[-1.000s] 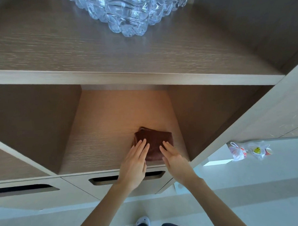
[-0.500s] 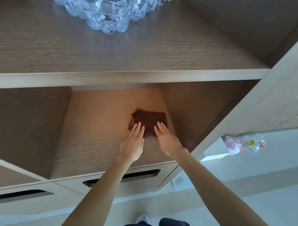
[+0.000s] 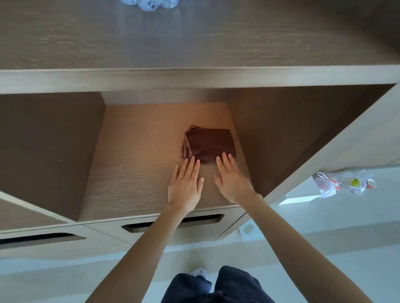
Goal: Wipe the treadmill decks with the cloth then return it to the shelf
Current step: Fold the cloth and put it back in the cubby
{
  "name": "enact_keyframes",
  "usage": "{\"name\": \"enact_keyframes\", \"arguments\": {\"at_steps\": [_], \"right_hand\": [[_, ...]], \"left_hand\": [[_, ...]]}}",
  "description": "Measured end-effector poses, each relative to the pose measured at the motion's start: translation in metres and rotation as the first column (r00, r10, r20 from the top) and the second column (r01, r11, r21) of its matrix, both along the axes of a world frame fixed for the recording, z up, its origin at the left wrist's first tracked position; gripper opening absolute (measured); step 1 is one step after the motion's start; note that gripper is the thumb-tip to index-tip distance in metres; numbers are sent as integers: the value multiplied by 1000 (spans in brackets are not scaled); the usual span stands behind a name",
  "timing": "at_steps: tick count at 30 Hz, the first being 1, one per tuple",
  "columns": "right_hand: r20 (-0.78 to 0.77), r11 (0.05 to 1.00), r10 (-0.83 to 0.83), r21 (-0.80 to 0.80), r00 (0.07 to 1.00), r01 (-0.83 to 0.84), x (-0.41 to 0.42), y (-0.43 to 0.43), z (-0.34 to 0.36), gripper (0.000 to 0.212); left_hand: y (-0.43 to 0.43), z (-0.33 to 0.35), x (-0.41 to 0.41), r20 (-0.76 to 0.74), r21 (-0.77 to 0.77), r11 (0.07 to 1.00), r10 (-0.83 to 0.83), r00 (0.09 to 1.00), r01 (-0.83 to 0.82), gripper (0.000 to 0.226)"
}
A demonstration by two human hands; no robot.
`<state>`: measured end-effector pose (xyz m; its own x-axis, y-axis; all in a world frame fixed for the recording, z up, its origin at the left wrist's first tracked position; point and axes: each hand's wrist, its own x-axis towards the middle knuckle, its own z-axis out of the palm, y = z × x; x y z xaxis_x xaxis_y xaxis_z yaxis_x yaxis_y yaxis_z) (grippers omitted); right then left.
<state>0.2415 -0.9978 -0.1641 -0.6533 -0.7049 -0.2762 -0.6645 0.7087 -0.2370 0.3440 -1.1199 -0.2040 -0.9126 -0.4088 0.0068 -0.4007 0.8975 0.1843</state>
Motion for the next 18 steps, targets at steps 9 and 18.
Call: {"name": "enact_keyframes", "arguments": {"at_steps": [9, 18], "right_hand": [[26, 989, -83, 127, 996, 79, -79, -65, 20, 56], [68, 977, -85, 204, 994, 70, -100, -71, 36, 58]], "left_hand": [[-54, 22, -93, 156, 50, 999, -1, 988, -7, 53], [-59, 28, -114, 157, 106, 994, -12, 988, -5, 54]]}}
